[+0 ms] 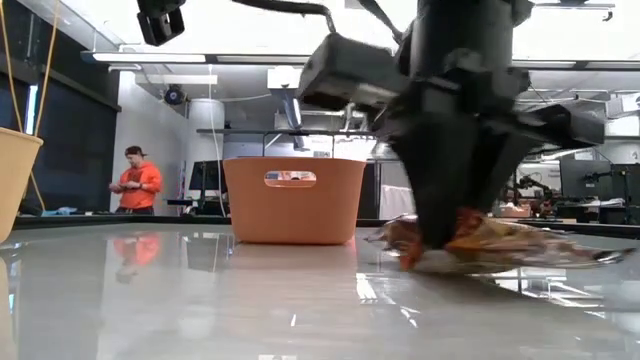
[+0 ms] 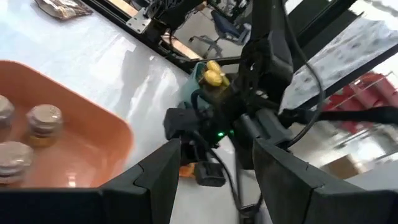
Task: Sort spices by type
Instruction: Put the bottom orange spice pack into the yellow bin
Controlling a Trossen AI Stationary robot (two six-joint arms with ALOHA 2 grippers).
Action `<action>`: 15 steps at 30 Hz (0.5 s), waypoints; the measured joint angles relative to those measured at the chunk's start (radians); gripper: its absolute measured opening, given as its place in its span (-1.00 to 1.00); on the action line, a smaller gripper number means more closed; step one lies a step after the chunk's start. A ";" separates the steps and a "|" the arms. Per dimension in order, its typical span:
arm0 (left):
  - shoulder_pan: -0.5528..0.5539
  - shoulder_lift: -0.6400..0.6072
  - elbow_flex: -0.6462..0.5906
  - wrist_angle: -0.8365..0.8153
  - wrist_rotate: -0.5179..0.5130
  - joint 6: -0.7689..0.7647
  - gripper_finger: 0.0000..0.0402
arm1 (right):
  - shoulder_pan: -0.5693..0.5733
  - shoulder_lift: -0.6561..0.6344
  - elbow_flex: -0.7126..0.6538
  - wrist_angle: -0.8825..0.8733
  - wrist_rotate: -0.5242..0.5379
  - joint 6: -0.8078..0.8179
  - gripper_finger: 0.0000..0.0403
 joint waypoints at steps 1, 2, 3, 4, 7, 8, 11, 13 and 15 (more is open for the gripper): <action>0.000 -0.004 0.000 0.012 0.008 -0.019 -0.06 | 0.004 -0.012 -0.002 -0.007 0.000 -0.015 -0.87; 0.000 -0.011 0.000 0.032 0.022 -0.038 -0.06 | 0.009 -0.027 -0.004 -0.022 -0.006 -0.027 -0.86; 0.000 -0.019 0.001 0.053 0.036 -0.050 -0.06 | 0.011 -0.048 -0.005 -0.033 -0.007 -0.033 -0.84; 0.000 -0.029 0.008 0.064 0.052 -0.054 -0.06 | 0.013 -0.075 -0.005 -0.036 0.000 -0.046 -0.82; 0.000 -0.064 0.039 0.080 0.072 -0.052 -0.06 | 0.017 -0.170 -0.002 -0.003 0.092 -0.096 -0.85; 0.000 -0.078 0.050 0.079 0.072 -0.041 -0.06 | 0.015 -0.194 -0.002 0.031 0.140 -0.116 -0.88; 0.000 -0.118 0.085 0.082 0.065 -0.002 -0.06 | -0.009 -0.239 -0.002 0.233 0.237 -0.237 -0.88; 0.000 -0.141 0.106 0.085 0.042 0.016 -0.06 | -0.044 -0.246 -0.001 0.431 0.233 -0.328 -0.88; 0.000 -0.161 0.122 0.082 0.016 0.028 -0.06 | -0.081 -0.227 0.001 0.621 0.200 -0.405 -0.88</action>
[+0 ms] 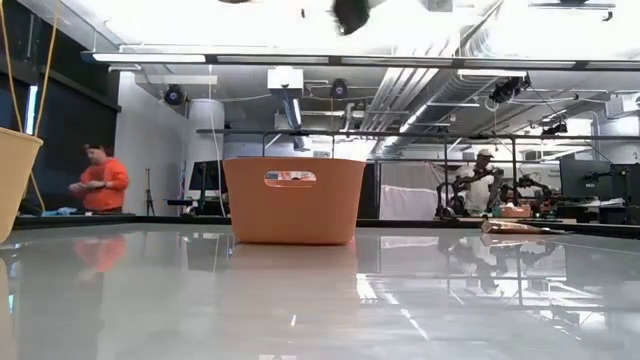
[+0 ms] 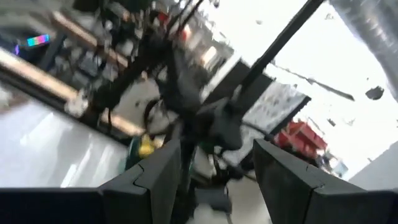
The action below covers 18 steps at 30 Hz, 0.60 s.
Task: Sort spices by type
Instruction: Put the bottom orange spice pack into the yellow bin
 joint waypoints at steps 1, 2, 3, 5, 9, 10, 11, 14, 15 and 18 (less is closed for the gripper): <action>0.000 -0.009 0.009 0.005 -0.015 0.006 -0.06 | -0.016 0.014 0.000 0.081 -0.015 -0.028 -0.88; 0.000 -0.019 0.015 0.008 -0.025 0.012 -0.06 | -0.030 0.032 0.000 0.142 -0.018 -0.051 -0.88; 0.000 -0.025 0.018 0.002 -0.036 0.015 -0.06 | -0.043 0.053 0.000 0.200 -0.020 -0.069 -0.88; 0.000 -0.040 0.023 0.007 -0.045 0.016 -0.06 | -0.065 0.085 -0.001 0.283 -0.045 -0.084 -0.88; 0.000 -0.058 0.023 0.005 -0.052 0.016 -0.06 | -0.089 0.136 -0.001 0.398 -0.075 -0.087 -0.88; 0.000 -0.061 0.023 0.005 -0.052 0.016 -0.06 | -0.090 0.148 -0.001 0.419 -0.075 -0.079 -0.88; 0.000 -0.063 0.023 0.004 -0.053 0.016 -0.06 | -0.090 0.157 -0.001 0.432 -0.075 -0.072 -0.88; 0.000 -0.063 0.023 0.002 -0.076 0.016 -0.06 | -0.092 0.176 -0.002 0.476 -0.077 -0.053 -0.88; 0.000 -0.063 0.023 0.001 -0.086 0.017 -0.06 | -0.092 0.180 -0.002 0.499 -0.074 -0.047 -0.88; 0.000 -0.063 0.023 0.002 -0.110 0.016 -0.06 | -0.093 0.214 0.043 0.528 -0.056 -0.047 -0.88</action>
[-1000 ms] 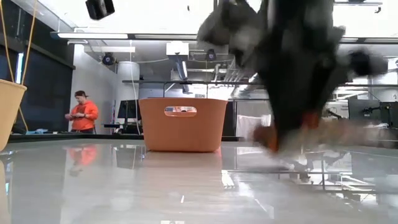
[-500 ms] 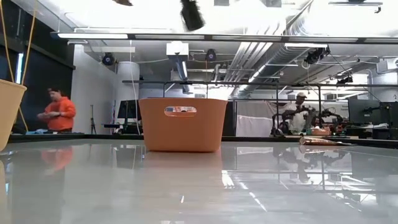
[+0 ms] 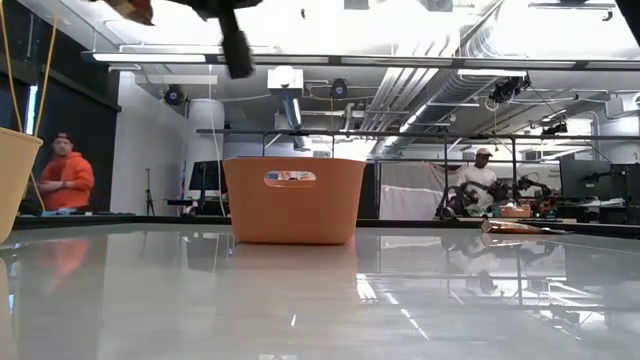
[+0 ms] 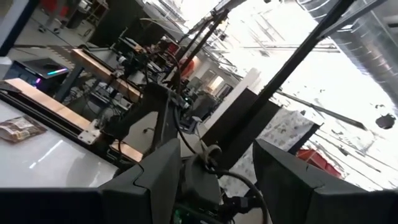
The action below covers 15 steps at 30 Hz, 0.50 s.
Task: Sort spices by type
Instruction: Put the bottom orange spice pack into the yellow bin
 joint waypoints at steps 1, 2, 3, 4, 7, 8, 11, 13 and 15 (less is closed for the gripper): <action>0.000 0.000 0.000 0.000 -0.003 0.000 -0.06 | 0.000 0.019 0.033 -0.013 0.001 -0.010 -0.88; 0.000 0.000 0.000 0.000 -0.007 0.000 -0.06 | -0.002 0.042 0.074 -0.031 -0.002 -0.022 -0.88; 0.000 0.000 0.000 0.000 -0.009 0.000 -0.06 | -0.004 0.071 0.133 -0.053 -0.014 -0.038 -0.88; 0.000 0.000 0.000 0.000 -0.012 0.000 -0.06 | -0.006 0.098 0.193 -0.087 -0.030 -0.058 -0.88; 0.000 0.000 0.000 0.002 -0.017 -0.001 -0.06 | -0.006 0.191 0.396 -0.207 -0.038 -0.127 -0.89; 0.000 0.000 0.000 0.003 -0.017 -0.001 -0.06 | -0.008 0.222 0.461 -0.249 -0.041 -0.149 -0.89; 0.000 0.000 0.000 0.009 -0.018 -0.003 -0.06 | -0.016 0.320 0.648 -0.330 -0.079 -0.191 -0.89; 0.000 0.000 0.000 0.009 -0.018 -0.003 -0.06 | -0.022 0.351 0.686 -0.312 -0.096 -0.203 -0.89; 0.000 0.000 0.000 0.010 -0.018 -0.003 -0.06 | -0.028 0.349 0.621 -0.187 -0.104 -0.151 -0.89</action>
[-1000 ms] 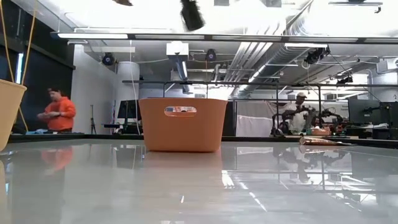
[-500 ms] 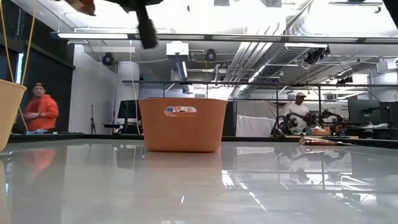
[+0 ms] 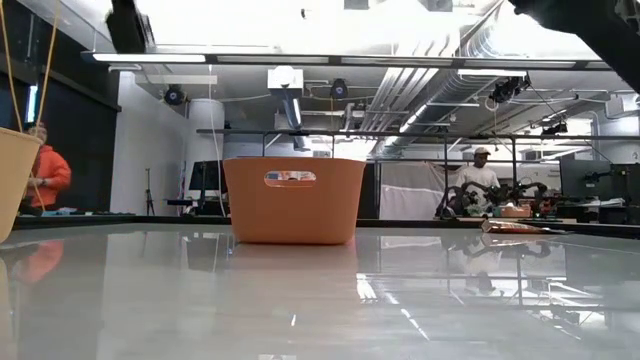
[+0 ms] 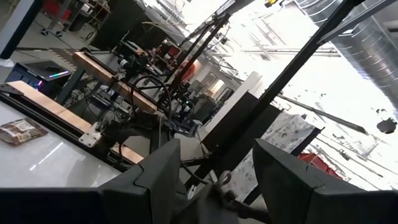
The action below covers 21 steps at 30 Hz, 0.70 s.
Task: Sort spices by type
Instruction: Put the bottom orange spice pack into the yellow bin
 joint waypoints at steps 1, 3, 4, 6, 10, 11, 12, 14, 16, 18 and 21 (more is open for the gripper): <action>0.000 0.000 0.000 -0.001 0.000 0.000 -0.06 | -0.001 0.000 -0.017 0.011 -0.001 0.028 -0.89; 0.000 0.000 0.000 -0.001 0.000 0.000 -0.06 | -0.005 0.000 -0.040 0.004 0.013 0.057 -0.89; 0.000 0.000 0.000 -0.002 0.000 -0.003 -0.06 | -0.004 0.000 -0.048 0.004 0.026 0.062 -0.89; 0.000 0.000 0.000 -0.002 0.000 -0.013 -0.06 | 0.004 0.000 -0.057 0.007 0.051 0.080 -0.89; 0.000 0.000 0.000 -0.003 0.000 -0.016 -0.06 | 0.019 0.006 -0.057 0.016 0.065 0.103 -0.89; 0.000 0.000 0.000 -0.004 -0.003 -0.016 -0.06 | 0.023 0.012 -0.057 0.017 0.065 0.119 -0.89; 0.000 0.000 0.000 -0.004 -0.009 -0.015 -0.06 | 0.026 0.018 -0.057 0.025 0.065 0.140 -0.89; 0.000 0.001 0.000 -0.004 -0.028 -0.007 -0.06 | 0.030 0.035 -0.057 0.032 0.058 0.181 -0.89; 0.000 0.002 0.000 -0.003 -0.045 0.001 -0.06 | 0.033 0.049 -0.059 0.033 0.024 0.215 -0.87; 0.000 0.003 0.000 -0.004 -0.060 0.002 -0.06 | 0.035 0.065 -0.059 0.042 -0.008 0.237 -0.86; 0.000 0.003 0.000 -0.003 -0.076 0.003 -0.06 | 0.043 0.090 -0.059 0.072 -0.014 0.240 -0.85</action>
